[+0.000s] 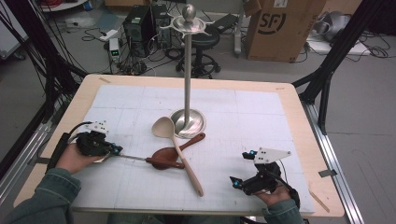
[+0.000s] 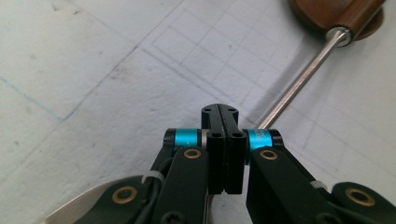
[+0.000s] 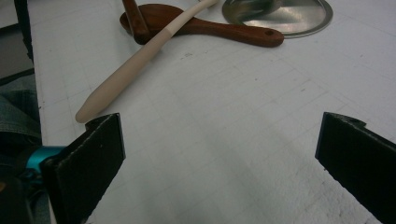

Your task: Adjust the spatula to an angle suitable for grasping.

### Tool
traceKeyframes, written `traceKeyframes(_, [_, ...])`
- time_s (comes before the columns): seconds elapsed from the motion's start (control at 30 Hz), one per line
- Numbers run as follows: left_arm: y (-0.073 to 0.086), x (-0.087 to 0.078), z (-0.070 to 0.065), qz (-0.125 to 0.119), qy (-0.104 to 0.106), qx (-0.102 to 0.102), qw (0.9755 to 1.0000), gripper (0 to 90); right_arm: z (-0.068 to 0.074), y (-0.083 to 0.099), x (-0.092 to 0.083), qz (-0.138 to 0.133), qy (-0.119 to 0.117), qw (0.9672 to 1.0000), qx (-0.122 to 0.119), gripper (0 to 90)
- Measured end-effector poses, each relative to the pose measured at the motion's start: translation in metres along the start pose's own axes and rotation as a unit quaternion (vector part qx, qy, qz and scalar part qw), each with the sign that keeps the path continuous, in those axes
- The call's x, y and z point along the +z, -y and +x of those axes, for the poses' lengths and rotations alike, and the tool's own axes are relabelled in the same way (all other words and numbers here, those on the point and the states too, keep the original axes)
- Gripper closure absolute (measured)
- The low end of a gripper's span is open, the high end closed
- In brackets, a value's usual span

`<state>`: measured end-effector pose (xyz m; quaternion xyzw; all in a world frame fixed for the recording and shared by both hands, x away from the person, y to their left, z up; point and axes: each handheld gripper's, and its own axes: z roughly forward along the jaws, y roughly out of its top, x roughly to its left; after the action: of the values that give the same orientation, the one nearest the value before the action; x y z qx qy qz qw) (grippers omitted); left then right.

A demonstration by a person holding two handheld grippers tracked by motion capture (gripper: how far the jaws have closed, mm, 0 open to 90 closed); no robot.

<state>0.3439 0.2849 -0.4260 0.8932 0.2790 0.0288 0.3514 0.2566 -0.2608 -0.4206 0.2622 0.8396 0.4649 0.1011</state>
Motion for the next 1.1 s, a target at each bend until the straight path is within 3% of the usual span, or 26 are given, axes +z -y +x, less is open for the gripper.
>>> traceKeyframes(0.43, [-0.011, 0.000, -0.027, -0.022, 0.039, 0.039, 0.9982, 89.8, 0.000, 0.000, 0.000, -0.003, 0.000, 1.0000, -0.003, 0.2])
traceKeyframes(0.53, [-0.012, 0.004, -0.032, -0.017, 0.050, 0.049, 0.9974, 89.8, 0.001, 0.000, 0.000, -0.003, -0.001, 1.0000, -0.002, 0.2])
traceKeyframes(0.7, [-0.013, 0.011, -0.035, -0.011, 0.064, 0.054, 0.9964, 89.7, 0.000, -0.001, 0.000, -0.003, -0.002, 1.0000, -0.002, 0.2])
traceKeyframes(0.97, [-0.014, 0.021, -0.032, 0.001, 0.067, 0.051, 0.9965, 89.7, 0.000, -0.001, 0.000, -0.003, -0.002, 1.0000, -0.003, 0.2])
traceKeyframes(1.1, [-0.015, 0.021, -0.031, -0.007, 0.066, 0.046, 0.9968, 89.7, 0.000, -0.001, 0.000, -0.003, -0.002, 1.0000, -0.001, 0.2])
